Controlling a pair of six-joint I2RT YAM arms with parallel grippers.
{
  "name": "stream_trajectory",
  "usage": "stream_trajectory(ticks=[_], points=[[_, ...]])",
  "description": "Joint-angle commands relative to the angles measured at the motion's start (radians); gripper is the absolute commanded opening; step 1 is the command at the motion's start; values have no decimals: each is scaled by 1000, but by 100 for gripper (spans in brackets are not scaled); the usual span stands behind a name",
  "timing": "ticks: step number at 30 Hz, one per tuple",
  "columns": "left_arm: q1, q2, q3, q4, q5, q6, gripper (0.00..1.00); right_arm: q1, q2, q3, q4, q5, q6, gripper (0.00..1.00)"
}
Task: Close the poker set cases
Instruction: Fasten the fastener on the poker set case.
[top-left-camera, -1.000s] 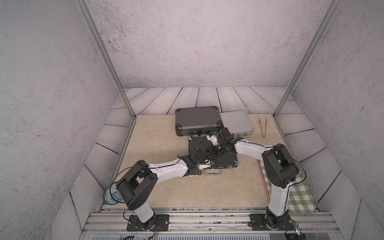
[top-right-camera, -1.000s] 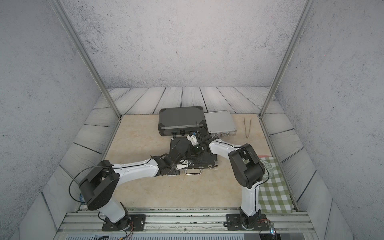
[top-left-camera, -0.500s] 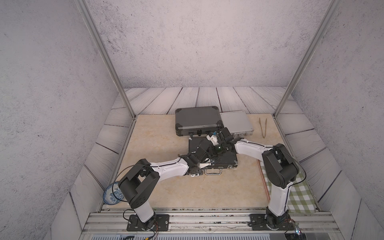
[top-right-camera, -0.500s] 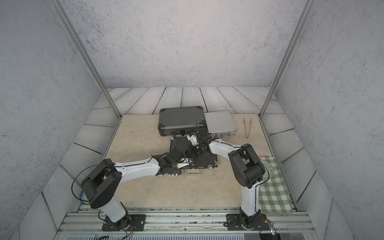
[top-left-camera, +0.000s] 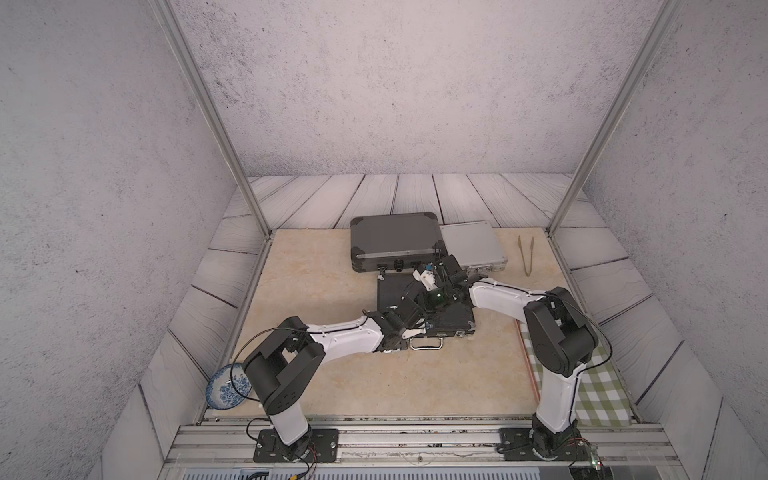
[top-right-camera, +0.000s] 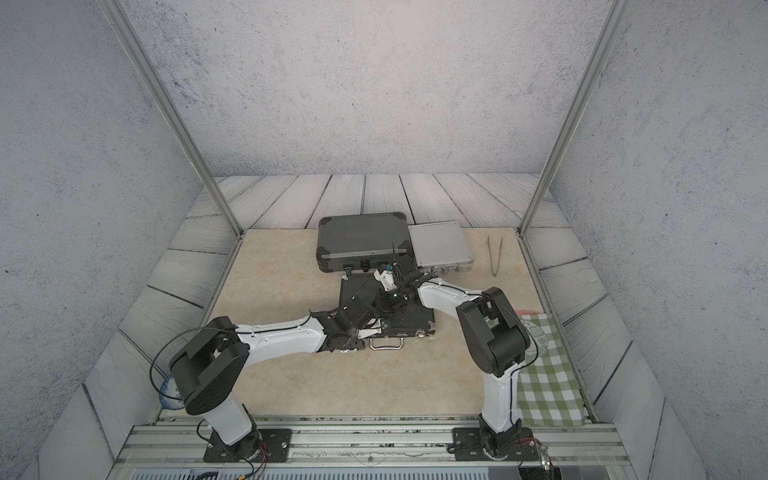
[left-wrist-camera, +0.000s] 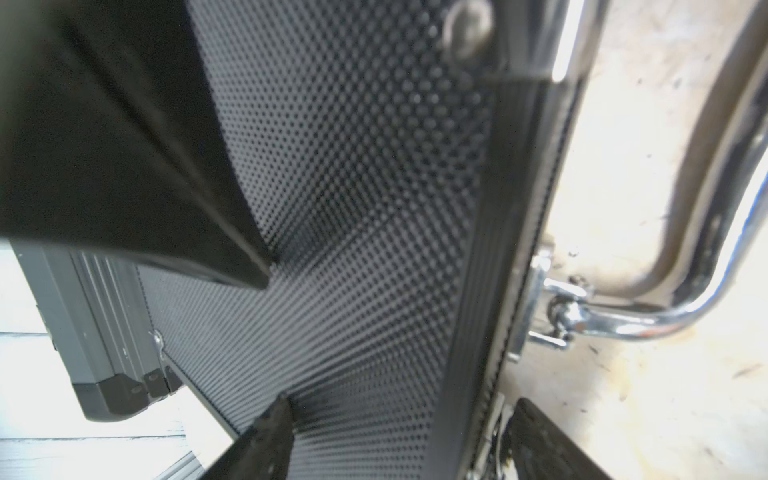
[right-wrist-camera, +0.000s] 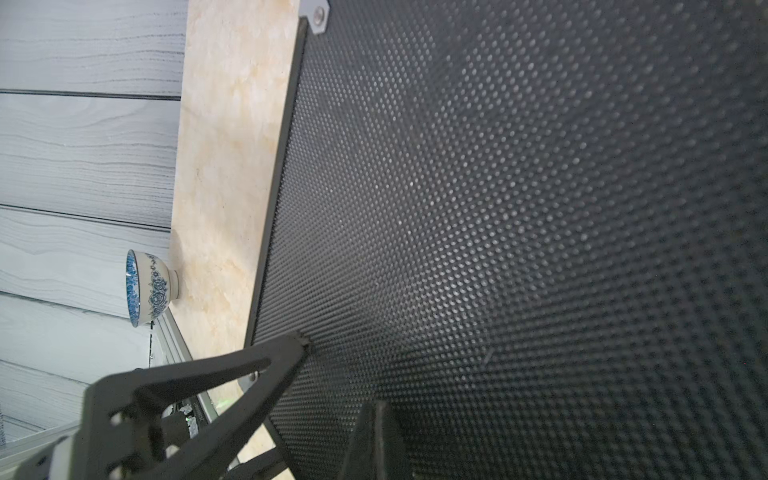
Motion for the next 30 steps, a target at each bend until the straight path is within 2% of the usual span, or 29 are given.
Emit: stream_trajectory(ticks=[1, 13, 16, 22, 26, 30], points=[[45, 120, -45, 33, -12, -36, 77, 10, 88, -58, -168, 106, -8, 5], [45, 138, -45, 12, -20, -56, 71, 11, 84, -68, -163, 106, -4, 4], [45, 68, -60, 24, 38, -55, 74, 11, 80, -65, -162, 104, -4, 5], [46, -170, -95, 51, 226, -73, 80, 10, 68, -51, -163, 86, 5, 7], [84, -297, -94, 74, 324, -150, 82, 10, 54, -46, -168, 81, 7, 7], [153, -327, -57, 76, 350, -262, 79, 10, 44, -57, -166, 83, 13, 7]])
